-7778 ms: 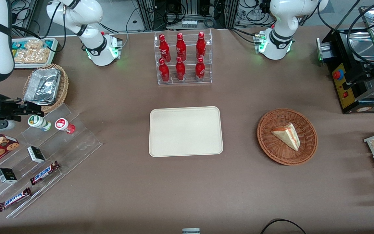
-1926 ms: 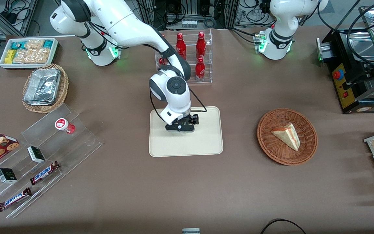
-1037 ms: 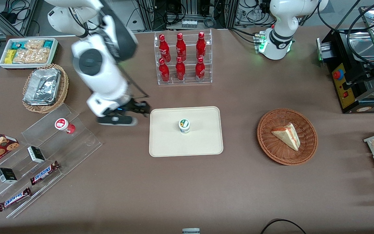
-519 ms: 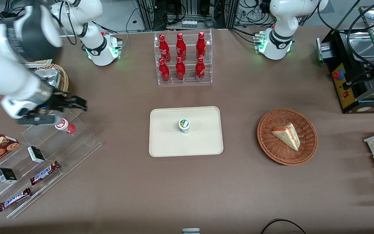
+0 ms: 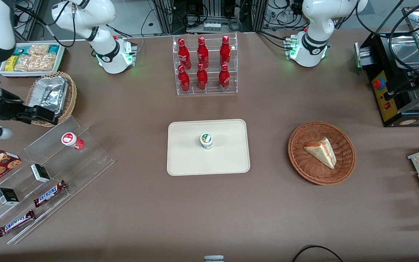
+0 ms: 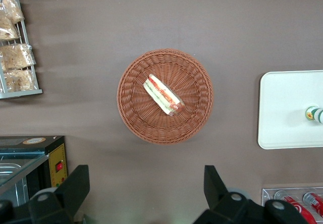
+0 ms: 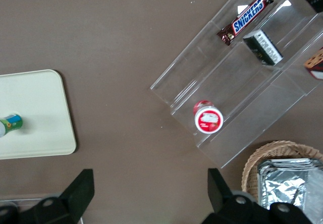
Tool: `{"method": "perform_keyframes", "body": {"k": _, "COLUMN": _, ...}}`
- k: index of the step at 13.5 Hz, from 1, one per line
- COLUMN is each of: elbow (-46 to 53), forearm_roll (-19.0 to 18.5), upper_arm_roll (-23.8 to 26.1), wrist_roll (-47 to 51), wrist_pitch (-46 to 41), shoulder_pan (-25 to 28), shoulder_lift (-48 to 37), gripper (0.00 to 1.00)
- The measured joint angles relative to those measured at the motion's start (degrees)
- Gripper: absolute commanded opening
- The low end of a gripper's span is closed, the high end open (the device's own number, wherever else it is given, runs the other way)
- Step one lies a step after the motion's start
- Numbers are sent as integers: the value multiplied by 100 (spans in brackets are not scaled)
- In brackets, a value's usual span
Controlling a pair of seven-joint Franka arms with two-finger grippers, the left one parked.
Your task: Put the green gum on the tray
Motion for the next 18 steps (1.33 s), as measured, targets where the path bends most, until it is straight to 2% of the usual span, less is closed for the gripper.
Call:
{"method": "perform_keyframes", "body": {"k": 6, "elbow": 311, "forearm_roll": -3, "upper_arm_roll": 60, "wrist_roll": -343, "wrist_pitch": -29, "shoulder_pan": -429, "shoulder_lift": 129, "gripper": 100}}
{"method": "perform_keyframes", "body": {"k": 10, "elbow": 361, "forearm_roll": -83, "upper_arm_roll": 452, "wrist_roll": -347, "wrist_pitch": -253, "shoulder_pan": -718, "shoulder_lift": 129, "gripper": 100}}
{"method": "perform_keyframes", "body": {"k": 18, "elbow": 386, "forearm_roll": -145, "upper_arm_roll": 575, "wrist_roll": -344, "wrist_pitch": -551, "shoulder_pan": -734, "shoulder_lift": 104, "gripper": 100}}
